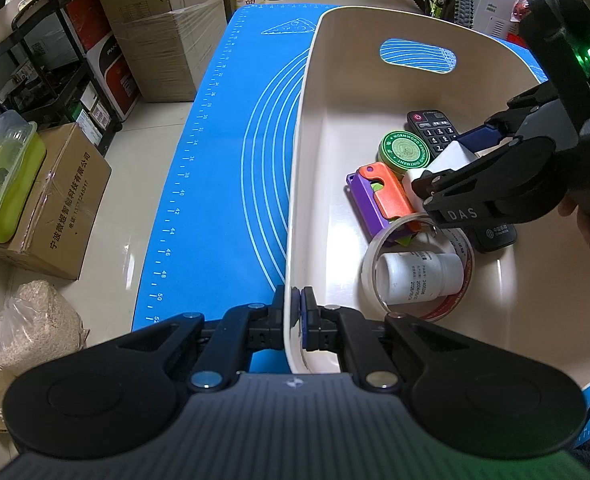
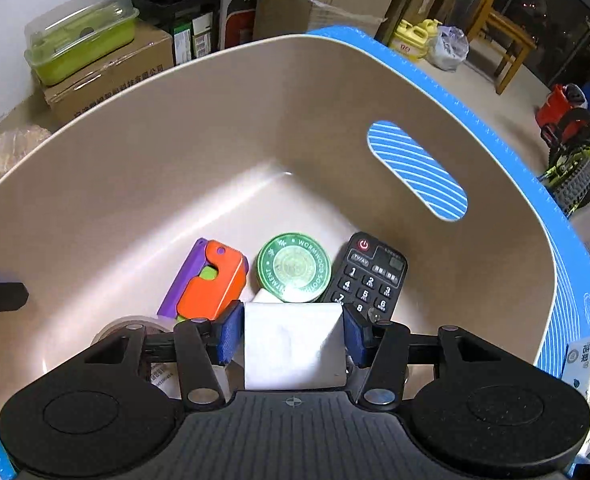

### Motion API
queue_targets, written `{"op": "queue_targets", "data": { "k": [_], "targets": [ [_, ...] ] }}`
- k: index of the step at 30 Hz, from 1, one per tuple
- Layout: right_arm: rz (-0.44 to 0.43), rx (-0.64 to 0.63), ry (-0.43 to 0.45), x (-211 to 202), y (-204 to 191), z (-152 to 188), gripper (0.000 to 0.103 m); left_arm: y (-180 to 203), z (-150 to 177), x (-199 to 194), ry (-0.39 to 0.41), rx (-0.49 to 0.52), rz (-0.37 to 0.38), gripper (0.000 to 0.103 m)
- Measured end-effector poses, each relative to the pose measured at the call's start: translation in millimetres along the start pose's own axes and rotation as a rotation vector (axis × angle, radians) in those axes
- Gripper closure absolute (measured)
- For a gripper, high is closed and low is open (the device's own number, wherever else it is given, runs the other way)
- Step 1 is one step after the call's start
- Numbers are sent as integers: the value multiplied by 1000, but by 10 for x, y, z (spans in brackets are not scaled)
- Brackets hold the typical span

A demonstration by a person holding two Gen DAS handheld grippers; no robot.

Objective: Organize rigid objects

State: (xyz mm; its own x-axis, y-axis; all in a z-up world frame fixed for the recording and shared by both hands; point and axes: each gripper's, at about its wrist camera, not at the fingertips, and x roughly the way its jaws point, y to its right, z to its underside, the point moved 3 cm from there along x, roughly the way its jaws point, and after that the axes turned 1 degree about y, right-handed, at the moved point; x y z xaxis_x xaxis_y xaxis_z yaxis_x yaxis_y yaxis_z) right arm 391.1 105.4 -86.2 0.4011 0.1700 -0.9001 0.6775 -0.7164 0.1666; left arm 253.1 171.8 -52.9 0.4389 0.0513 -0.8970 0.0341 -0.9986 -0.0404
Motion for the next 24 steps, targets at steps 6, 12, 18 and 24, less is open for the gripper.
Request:
{"op": "queue_targets", "data": {
  "k": [6, 12, 18, 24],
  "targets": [
    [11, -3, 33, -57, -18, -8, 35, 5, -6, 2, -1, -6, 3, 95],
    [10, 3, 79, -200, -24, 24, 26, 7, 6, -4, 0, -2, -2, 94],
    [19, 44, 137, -461, 45, 136, 22, -6, 10, -26, 5, -3, -11, 92],
    [58, 73, 234, -819, 79, 293, 19, -49, 13, -137, 42, 3, -83, 52]
  ]
}}
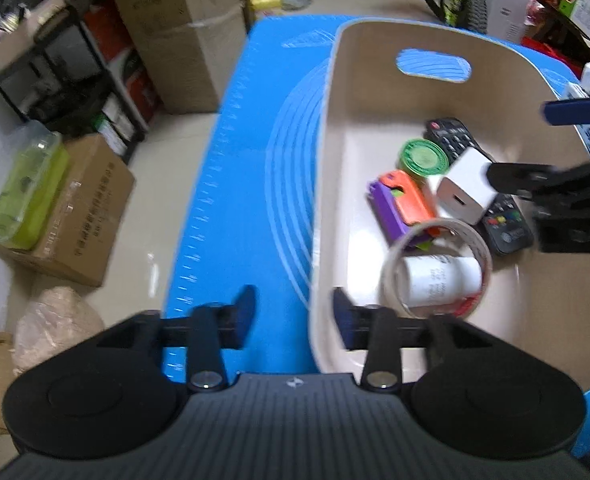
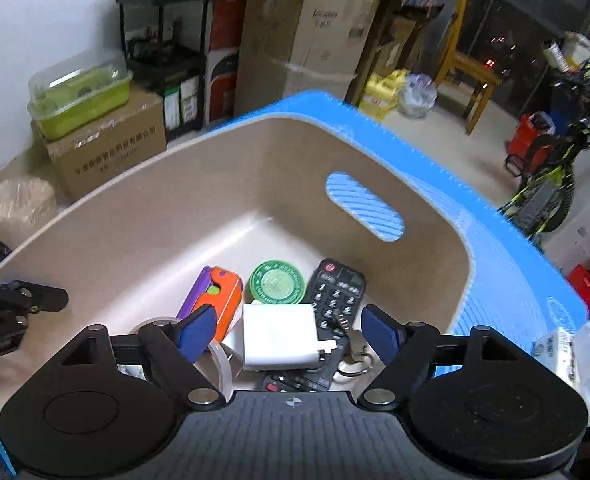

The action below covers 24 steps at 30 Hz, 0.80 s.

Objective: Organize rigid objects

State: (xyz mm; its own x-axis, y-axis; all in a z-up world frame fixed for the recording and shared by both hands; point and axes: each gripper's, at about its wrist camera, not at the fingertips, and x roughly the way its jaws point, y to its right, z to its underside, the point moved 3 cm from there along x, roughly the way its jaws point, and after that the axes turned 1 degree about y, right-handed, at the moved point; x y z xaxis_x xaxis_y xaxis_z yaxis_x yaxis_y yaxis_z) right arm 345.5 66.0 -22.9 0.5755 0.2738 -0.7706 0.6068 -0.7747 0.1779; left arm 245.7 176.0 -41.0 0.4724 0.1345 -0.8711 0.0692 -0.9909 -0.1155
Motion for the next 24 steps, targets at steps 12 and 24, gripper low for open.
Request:
{"op": "queue_targets", "data": {
  "k": [12, 24],
  "targets": [
    [52, 104, 173, -807, 51, 182, 6, 47, 35, -308, 53, 12, -1, 35],
    [66, 216, 187, -1318, 18, 422, 2, 106, 110, -797, 105, -2, 3, 35]
  ]
}}
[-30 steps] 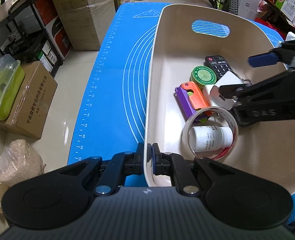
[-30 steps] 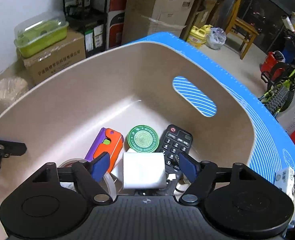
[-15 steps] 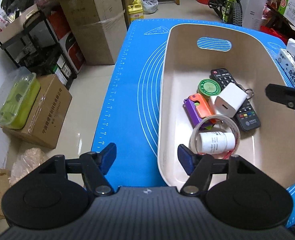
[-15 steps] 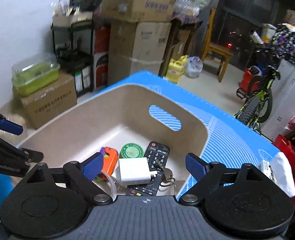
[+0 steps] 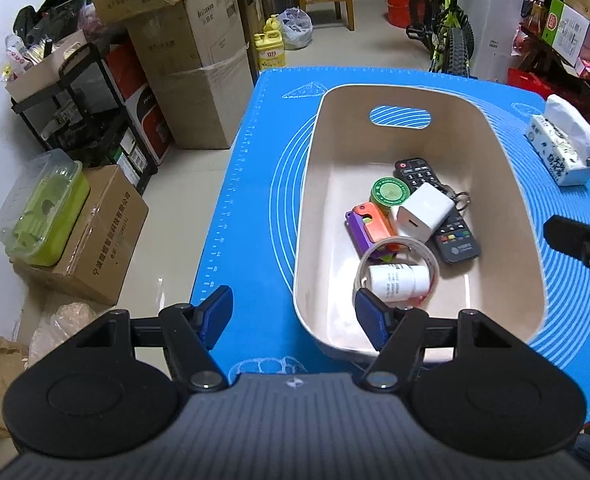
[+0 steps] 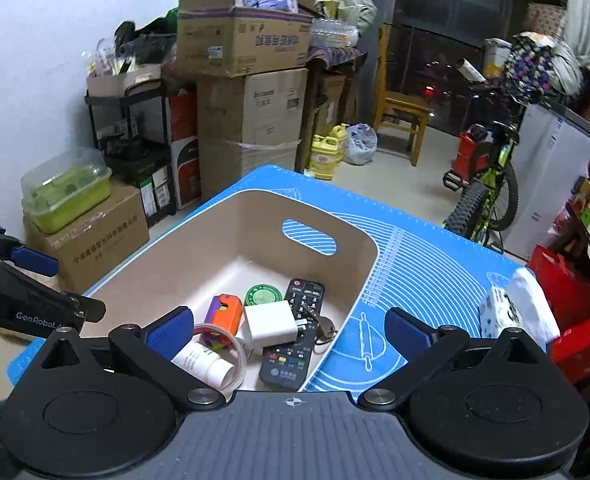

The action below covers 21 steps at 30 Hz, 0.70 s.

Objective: Organize rigid objects

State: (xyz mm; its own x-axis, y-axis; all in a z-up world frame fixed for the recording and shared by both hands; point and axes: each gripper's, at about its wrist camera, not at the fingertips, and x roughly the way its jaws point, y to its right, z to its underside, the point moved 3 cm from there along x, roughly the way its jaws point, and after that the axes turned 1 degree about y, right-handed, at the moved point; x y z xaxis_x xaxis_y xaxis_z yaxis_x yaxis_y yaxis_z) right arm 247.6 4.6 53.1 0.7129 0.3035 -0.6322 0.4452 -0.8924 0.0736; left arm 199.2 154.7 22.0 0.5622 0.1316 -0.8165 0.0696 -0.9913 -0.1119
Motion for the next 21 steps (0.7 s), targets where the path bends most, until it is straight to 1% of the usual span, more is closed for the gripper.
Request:
{"op": "queue_targets", "data": {
  "k": [4, 8, 10, 14, 21],
  "targets": [
    [17, 30, 12, -193, -24, 96, 2, 34, 88, -185, 10, -4, 6, 35],
    [34, 58, 34, -461, -25, 200, 2, 95, 183, -402, 40, -19, -4, 35],
    [47, 76, 41, -609, -15, 261, 2, 162, 247, -503, 42, -7, 8, 35],
    [67, 109, 50, -909, 10, 397, 2, 291, 402, -715, 65, 8, 9, 35],
    [116, 129, 70, -1361, -1, 690, 2, 498, 668, -979, 99, 26, 17, 35]
  ]
}}
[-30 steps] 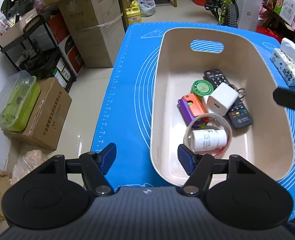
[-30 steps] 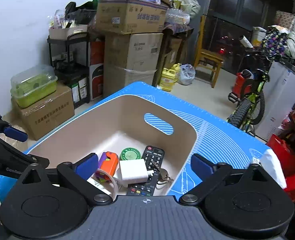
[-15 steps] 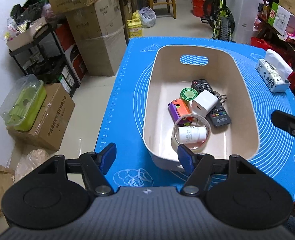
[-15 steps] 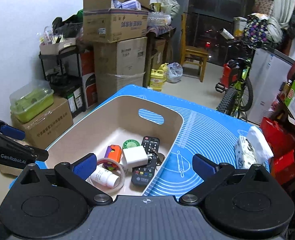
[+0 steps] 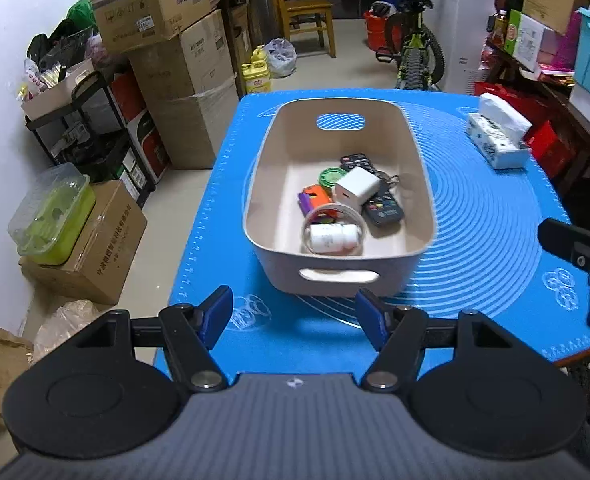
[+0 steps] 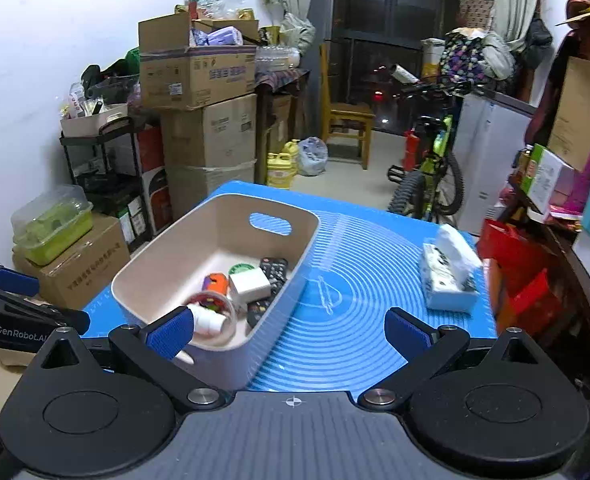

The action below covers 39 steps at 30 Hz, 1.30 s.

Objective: Organize rigid objects

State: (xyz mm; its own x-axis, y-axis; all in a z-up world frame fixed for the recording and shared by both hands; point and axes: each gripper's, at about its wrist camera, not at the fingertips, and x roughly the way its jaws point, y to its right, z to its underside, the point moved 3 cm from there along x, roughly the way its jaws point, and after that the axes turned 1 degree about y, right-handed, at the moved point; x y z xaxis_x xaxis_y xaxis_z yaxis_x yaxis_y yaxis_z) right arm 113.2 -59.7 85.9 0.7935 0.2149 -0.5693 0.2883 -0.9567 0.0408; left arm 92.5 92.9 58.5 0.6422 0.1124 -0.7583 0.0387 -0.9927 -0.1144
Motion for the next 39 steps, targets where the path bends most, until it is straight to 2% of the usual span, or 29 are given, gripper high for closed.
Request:
{"op": "queue_targets", "data": {
  "k": [13, 20, 23, 30, 39],
  "targets": [
    [66, 87, 31, -592, 156, 652, 2, 296, 451, -382, 84, 0, 9, 35],
    [76, 94, 43, -747, 183, 1006, 2, 401, 742, -372, 94, 15, 2, 35],
    [72, 113, 45, -788, 201, 1133, 2, 468, 862, -374, 122, 18, 0, 35],
    [85, 112, 95, -875, 220, 1292, 2, 557, 1032, -303, 138, 28, -14, 35],
    [102, 153, 95, -851, 265, 1416, 2, 555, 1156, -225, 154, 19, -4, 35]
  ]
}}
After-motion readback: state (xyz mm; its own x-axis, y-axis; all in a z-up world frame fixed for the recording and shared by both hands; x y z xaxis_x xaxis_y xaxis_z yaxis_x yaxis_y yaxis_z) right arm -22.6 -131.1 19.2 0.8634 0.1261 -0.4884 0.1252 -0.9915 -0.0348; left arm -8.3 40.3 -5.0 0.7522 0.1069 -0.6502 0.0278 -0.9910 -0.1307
